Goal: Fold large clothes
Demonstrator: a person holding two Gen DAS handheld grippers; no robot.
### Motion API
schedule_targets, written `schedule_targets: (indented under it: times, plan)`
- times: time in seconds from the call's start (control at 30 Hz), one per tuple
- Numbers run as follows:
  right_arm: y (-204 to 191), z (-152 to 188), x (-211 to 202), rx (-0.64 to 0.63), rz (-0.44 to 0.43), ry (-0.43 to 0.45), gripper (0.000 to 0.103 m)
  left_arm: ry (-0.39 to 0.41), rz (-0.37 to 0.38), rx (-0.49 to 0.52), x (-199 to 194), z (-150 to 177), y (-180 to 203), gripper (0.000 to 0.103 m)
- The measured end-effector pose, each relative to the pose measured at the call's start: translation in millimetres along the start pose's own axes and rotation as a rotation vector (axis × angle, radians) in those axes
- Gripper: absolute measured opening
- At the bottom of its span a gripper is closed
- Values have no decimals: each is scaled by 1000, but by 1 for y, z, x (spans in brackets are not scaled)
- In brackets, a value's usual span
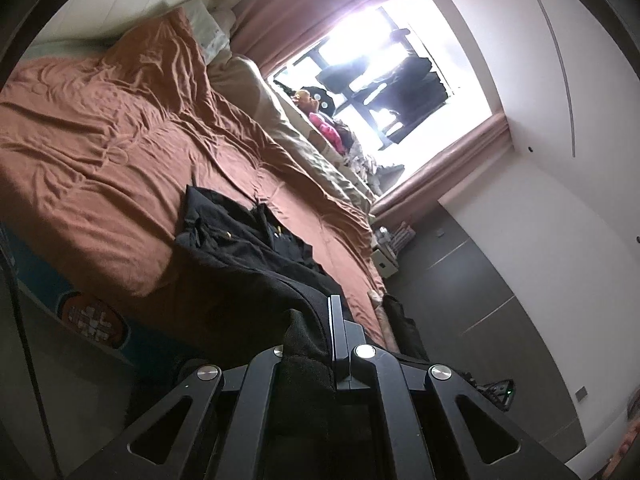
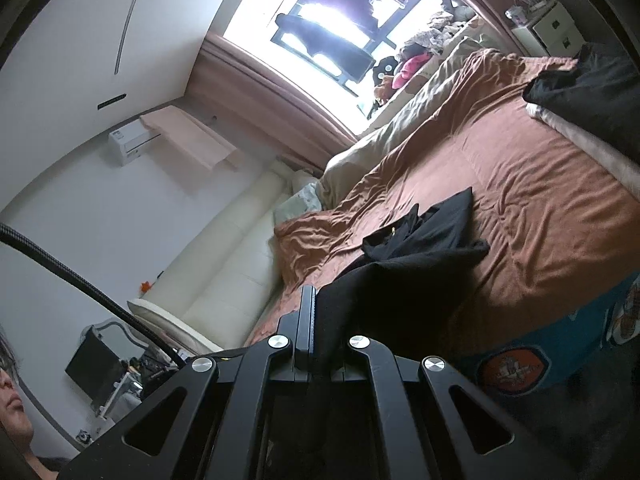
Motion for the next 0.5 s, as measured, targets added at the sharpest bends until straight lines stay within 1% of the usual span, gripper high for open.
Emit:
schedule_targets:
  times: [0.13, 0.23, 0.37, 0.5]
  plan:
    - [-3, -16, 12, -25, 9, 9, 0, 14, -4, 26, 14, -18, 5, 2]
    - [-6, -30, 29, -53, 17, 25, 0, 24, 1, 32, 31, -38, 8, 2]
    - [-2, -55, 63, -81, 37, 38, 0, 30, -4, 52, 61, -68, 10, 2]
    - [8, -75, 99, -82, 61, 39, 0, 27, -25, 66, 96, -96, 3, 3]
Point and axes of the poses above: each gripper's, at about its wrist camera, not at the fingertips, and x roughly the way its jaws point, y to its right, z to its underside, the point moved 2 cm from there along x, roughly the way its jaws point, and after that the axes turned 3 degrees about y, right-handed, at the moved point
